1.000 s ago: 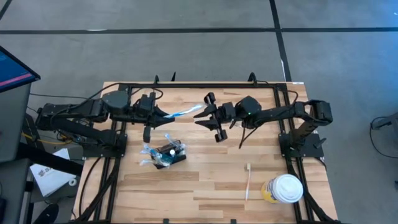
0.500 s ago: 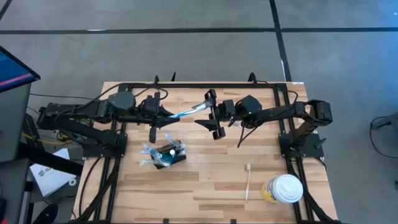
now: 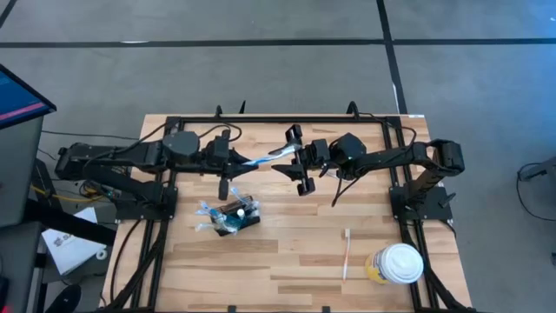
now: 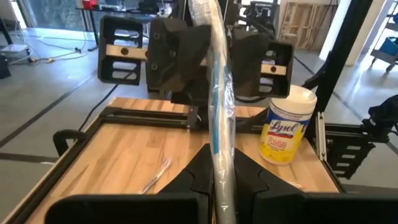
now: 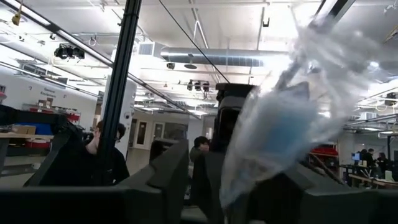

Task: Pick & Place toothbrushing station
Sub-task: Put the blue toothbrush into the bottom right section of the mesh organizer

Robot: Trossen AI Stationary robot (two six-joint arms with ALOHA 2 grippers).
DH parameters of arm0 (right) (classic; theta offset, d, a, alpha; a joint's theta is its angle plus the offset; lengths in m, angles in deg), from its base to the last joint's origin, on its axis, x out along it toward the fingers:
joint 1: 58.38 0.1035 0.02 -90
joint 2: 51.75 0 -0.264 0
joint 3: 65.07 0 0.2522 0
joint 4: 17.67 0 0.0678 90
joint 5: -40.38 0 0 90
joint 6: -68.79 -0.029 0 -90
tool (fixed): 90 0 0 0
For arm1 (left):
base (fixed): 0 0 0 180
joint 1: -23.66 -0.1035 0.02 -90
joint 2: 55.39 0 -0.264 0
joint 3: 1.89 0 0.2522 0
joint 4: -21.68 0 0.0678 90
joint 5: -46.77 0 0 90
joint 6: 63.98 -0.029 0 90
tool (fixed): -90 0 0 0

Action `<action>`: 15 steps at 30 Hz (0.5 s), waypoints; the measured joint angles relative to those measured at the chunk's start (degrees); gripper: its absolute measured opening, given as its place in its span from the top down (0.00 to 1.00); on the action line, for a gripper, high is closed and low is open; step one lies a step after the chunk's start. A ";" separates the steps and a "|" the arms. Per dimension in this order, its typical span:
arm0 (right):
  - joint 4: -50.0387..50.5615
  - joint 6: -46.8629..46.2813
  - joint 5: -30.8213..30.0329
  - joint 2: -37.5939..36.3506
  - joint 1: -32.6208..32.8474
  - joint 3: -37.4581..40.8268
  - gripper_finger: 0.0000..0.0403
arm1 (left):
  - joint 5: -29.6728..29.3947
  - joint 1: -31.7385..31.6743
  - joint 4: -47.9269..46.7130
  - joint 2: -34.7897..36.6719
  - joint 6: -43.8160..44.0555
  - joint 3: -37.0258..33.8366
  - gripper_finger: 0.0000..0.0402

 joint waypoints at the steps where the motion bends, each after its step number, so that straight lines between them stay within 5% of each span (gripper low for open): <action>1: 0.02 -0.02 -0.01 0.00 -0.02 0.00 0.68 | -0.02 0.00 0.17 -0.10 0.00 0.01 0.97; 7: -0.02 0.04 -0.17 0.00 -0.04 0.00 0.95 | 0.05 0.02 -0.12 -0.15 -0.09 0.01 0.97; 15: 0.42 0.02 -0.17 0.02 -0.04 0.00 0.98 | 0.00 0.02 -0.30 -0.15 -0.26 0.01 0.93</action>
